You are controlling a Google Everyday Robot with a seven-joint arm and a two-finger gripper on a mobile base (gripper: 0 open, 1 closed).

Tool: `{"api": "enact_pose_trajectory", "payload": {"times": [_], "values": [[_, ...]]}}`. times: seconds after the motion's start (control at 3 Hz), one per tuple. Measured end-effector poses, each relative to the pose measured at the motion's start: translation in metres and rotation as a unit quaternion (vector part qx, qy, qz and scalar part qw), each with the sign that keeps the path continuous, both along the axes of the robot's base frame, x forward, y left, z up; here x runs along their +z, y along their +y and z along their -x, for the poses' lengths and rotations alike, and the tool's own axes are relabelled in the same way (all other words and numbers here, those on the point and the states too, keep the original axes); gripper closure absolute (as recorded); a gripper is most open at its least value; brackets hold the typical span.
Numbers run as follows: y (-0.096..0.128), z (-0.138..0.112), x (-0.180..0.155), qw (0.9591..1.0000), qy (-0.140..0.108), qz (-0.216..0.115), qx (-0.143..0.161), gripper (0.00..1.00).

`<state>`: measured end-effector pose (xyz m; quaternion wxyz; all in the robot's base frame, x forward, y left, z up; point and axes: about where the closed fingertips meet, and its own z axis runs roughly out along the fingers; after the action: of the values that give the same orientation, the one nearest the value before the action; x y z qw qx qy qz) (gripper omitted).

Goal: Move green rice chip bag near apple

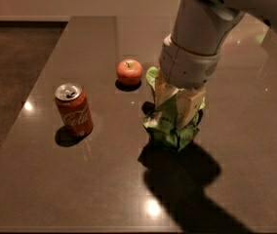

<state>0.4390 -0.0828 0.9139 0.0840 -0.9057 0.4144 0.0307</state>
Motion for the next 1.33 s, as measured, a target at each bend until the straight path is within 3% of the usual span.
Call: {"api": "enact_pose_trajectory", "payload": {"times": [0.33,1.0,1.33], "values": [[0.009,-0.032,0.003,0.9986,-0.004,-0.012,-0.052,1.0],[0.016,-0.089,-0.003,0.9901,-0.021,-0.003,-0.139,1.0],[0.015,-0.109,-0.005,0.9853,-0.029,0.003,-0.168,0.82]]}}
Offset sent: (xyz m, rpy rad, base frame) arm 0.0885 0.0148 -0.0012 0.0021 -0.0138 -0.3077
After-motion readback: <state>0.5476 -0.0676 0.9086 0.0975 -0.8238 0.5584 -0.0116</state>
